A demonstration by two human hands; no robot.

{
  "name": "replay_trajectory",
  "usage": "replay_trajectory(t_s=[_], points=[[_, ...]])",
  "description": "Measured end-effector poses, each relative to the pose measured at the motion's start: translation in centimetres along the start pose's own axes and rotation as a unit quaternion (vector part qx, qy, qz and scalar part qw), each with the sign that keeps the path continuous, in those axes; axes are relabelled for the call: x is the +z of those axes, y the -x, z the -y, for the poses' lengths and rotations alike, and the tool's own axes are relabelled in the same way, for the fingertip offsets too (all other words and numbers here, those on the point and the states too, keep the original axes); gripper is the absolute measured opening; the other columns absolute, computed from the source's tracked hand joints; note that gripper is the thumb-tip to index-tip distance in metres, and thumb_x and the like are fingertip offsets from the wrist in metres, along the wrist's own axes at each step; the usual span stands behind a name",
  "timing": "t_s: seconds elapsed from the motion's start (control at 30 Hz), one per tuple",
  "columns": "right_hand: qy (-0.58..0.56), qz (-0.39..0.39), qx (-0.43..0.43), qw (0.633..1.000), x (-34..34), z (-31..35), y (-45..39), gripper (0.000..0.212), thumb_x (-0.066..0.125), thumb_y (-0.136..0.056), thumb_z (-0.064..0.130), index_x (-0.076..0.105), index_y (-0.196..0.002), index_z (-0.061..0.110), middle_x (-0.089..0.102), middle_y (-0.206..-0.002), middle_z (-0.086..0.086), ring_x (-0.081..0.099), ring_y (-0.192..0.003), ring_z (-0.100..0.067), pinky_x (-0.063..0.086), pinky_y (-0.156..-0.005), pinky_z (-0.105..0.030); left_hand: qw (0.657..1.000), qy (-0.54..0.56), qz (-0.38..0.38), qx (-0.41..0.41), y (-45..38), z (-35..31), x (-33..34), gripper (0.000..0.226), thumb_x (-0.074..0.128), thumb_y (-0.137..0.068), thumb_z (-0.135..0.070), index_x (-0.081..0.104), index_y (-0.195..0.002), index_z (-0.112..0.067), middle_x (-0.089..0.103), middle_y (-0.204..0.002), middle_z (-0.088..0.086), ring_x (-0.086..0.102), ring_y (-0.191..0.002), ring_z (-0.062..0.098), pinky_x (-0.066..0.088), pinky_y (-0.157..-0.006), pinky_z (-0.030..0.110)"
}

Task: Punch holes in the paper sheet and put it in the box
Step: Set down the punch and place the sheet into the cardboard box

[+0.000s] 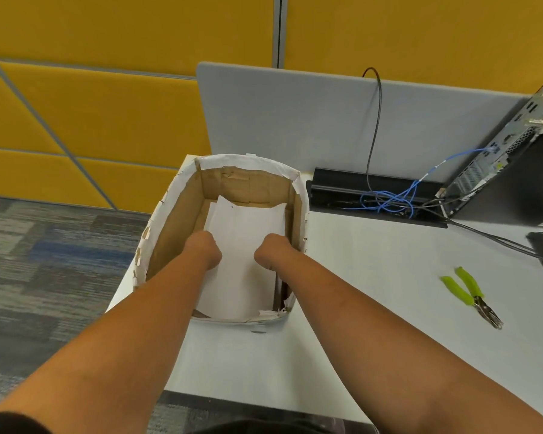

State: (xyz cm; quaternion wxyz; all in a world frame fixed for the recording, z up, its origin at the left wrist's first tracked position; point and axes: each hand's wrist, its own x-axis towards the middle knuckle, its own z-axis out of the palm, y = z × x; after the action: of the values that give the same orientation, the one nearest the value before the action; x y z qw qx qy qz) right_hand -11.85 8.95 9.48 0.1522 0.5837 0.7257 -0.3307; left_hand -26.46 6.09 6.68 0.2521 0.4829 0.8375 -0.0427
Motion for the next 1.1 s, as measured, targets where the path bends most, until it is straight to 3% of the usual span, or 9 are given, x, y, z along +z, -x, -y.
replay_trajectory(t_s=[0.13, 0.27, 0.3, 0.33, 0.4, 0.5, 0.6, 0.9, 1.1], points=[[-0.042, -0.009, 0.012, 0.999, -0.4, 0.1, 0.3, 0.005, 0.045, -0.093, 0.004, 0.047, -0.088, 0.005, 0.043, -0.082, -0.009, 0.052, -0.12, -0.032, 0.043, -0.095, -0.03, 1.0, -0.014, -0.001, 0.008, -0.2, -0.2, 0.1, 0.027, 0.042, -0.098, -0.014, 0.059, -0.117, -0.006, 0.059, -0.116, 0.011, 0.058, -0.105, 0.021, 0.047, -0.09, 0.026], [-0.153, -0.044, 0.021, 0.987, -0.8, 0.0, 0.5, 0.017, 0.048, -0.09, 0.001, 0.041, -0.076, 0.007, 0.047, -0.098, -0.012, 0.052, -0.111, -0.029, 0.042, -0.075, -0.027, 1.0, -0.002, -0.016, 0.008, -0.1, -0.6, -0.3, 0.032, 0.043, -0.095, -0.008, 0.056, -0.123, -0.004, 0.058, -0.124, 0.013, 0.057, -0.111, 0.025, 0.047, -0.089, 0.027], [-0.176, -0.052, 0.029, 0.983, -0.9, 0.0, 0.5, 0.01, 0.049, -0.09, 0.001, 0.045, -0.081, 0.005, 0.05, -0.106, -0.014, 0.053, -0.105, -0.027, 0.044, -0.072, -0.026, 1.0, 0.005, -0.02, 0.008, 0.0, -0.8, -0.4, 0.035, 0.043, -0.095, -0.007, 0.054, -0.128, -0.003, 0.056, -0.128, 0.013, 0.056, -0.116, 0.026, 0.046, -0.093, 0.028], [-0.188, -0.064, 0.024, 0.98, -1.0, 0.0, 0.8, 0.006, 0.05, -0.09, 0.002, 0.051, -0.095, 0.003, 0.05, -0.118, -0.016, 0.053, -0.104, -0.027, 0.047, -0.072, -0.026, 1.0, 0.002, -0.021, 0.01, 0.0, -0.9, -0.4, 0.037, 0.043, -0.095, -0.006, 0.051, -0.131, -0.003, 0.053, -0.133, 0.014, 0.053, -0.12, 0.028, 0.045, -0.096, 0.03], [-0.21, -0.09, 0.015, 0.973, -1.0, -0.2, 0.9, 0.039, 0.052, -0.091, 0.004, 0.047, -0.13, 0.004, 0.043, -0.136, -0.016, 0.053, -0.116, -0.03, 0.051, -0.085, -0.03, 0.999, 0.016, -0.036, 0.017, 0.2, -1.4, -0.6, 0.04, 0.044, -0.094, -0.004, 0.049, -0.135, -0.003, 0.05, -0.136, 0.015, 0.051, -0.123, 0.029, 0.044, -0.098, 0.032], [-0.234, -0.125, -0.011, 0.964, -1.2, -0.5, 1.8, 0.057, 0.053, -0.092, 0.005, 0.035, -0.146, 0.01, 0.035, -0.148, -0.013, 0.043, -0.131, -0.033, 0.045, -0.101, -0.036, 0.997, 0.042, -0.058, 0.022, 0.7, -2.1, -0.9, 0.043, 0.047, -0.093, -0.003, 0.048, -0.136, -0.004, 0.049, -0.138, 0.014, 0.051, -0.123, 0.029, 0.045, -0.098, 0.033], [-0.271, -0.155, -0.042, 0.949, -1.5, -1.0, 2.9, 0.061, 0.053, -0.091, 0.001, 0.035, -0.148, 0.013, 0.034, -0.15, -0.011, 0.042, -0.133, -0.032, 0.043, -0.103, -0.035, 0.995, 0.049, -0.072, 0.038, 1.4, -2.8, -1.3, 0.045, 0.046, -0.094, -0.004, 0.045, -0.139, -0.005, 0.046, -0.142, 0.014, 0.047, -0.128, 0.029, 0.042, -0.102, 0.034], [-0.297, -0.273, -0.089, 0.911, -2.3, -3.4, 5.4, 0.047, 0.054, -0.09, -0.002, 0.05, -0.135, 0.013, 0.041, -0.138, -0.009, 0.054, -0.115, -0.03, 0.042, -0.085, -0.025, 0.981, 0.13, -0.116, 0.083, 3.4, -5.2, -2.0, 0.048, 0.05, -0.09, -0.005, 0.048, -0.138, -0.011, 0.051, -0.14, 0.011, 0.049, -0.127, 0.03, 0.043, -0.105, 0.04], [-0.345, -0.296, -0.072, 0.888, -2.9, -7.4, 7.1, 0.054, 0.057, -0.09, -0.001, 0.047, -0.14, 0.014, 0.038, -0.142, -0.008, 0.052, -0.12, -0.029, 0.048, -0.094, -0.032, 0.97, 0.15, -0.159, 0.107, 5.5, -8.9, -1.9, 0.036, 0.048, -0.093, -0.007, 0.057, -0.128, -0.007, 0.06, -0.124, 0.013, 0.057, -0.112, 0.033, 0.047, -0.086, 0.034]])
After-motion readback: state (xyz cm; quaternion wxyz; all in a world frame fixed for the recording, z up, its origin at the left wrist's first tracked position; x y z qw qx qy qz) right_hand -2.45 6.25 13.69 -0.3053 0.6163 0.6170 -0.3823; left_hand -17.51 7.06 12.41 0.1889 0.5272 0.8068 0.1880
